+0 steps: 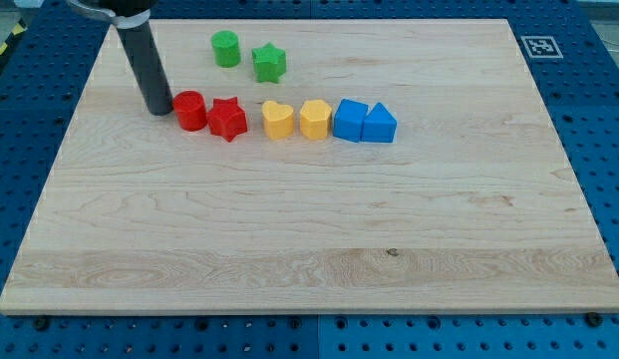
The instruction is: Place the red blocks to the left of the yellow blocks
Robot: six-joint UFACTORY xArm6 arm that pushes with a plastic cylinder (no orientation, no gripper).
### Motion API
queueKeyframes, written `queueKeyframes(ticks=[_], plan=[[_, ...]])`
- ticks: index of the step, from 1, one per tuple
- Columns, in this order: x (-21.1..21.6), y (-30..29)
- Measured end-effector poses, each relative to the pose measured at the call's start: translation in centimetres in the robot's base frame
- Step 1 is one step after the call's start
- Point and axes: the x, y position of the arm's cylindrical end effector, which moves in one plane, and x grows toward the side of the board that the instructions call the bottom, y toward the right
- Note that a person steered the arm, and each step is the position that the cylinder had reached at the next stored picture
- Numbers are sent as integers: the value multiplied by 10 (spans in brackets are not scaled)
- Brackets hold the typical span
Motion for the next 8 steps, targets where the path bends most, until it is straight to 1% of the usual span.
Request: queueKeyframes(ticks=[1, 2, 4, 8], plan=[[-12, -2], [-5, 16], [28, 28], [30, 35]])
